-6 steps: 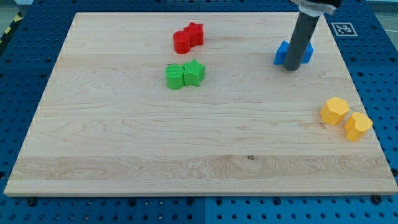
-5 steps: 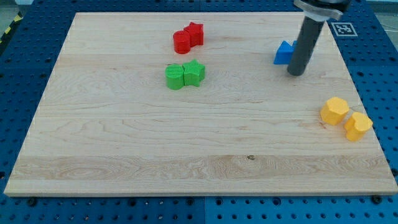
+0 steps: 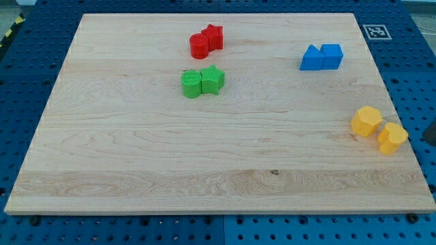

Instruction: Push the yellow heart to the bottom left of the yellow hexagon

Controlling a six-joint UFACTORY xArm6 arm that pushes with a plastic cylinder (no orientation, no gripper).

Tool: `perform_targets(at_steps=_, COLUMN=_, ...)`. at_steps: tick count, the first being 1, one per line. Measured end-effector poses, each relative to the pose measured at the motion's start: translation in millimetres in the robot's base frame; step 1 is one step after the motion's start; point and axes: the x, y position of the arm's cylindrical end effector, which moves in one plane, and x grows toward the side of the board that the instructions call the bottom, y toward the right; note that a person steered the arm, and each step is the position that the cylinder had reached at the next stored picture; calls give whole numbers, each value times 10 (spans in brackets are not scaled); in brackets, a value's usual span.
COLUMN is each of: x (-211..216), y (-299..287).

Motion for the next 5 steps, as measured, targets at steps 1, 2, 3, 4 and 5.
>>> perform_targets(at_steps=1, x=41, y=-190)
perform_targets(at_steps=2, x=40, y=-382)
perform_targets(at_steps=3, x=39, y=-629)
perform_targets(at_steps=4, x=12, y=-925)
perform_targets(at_steps=5, x=11, y=-1123)
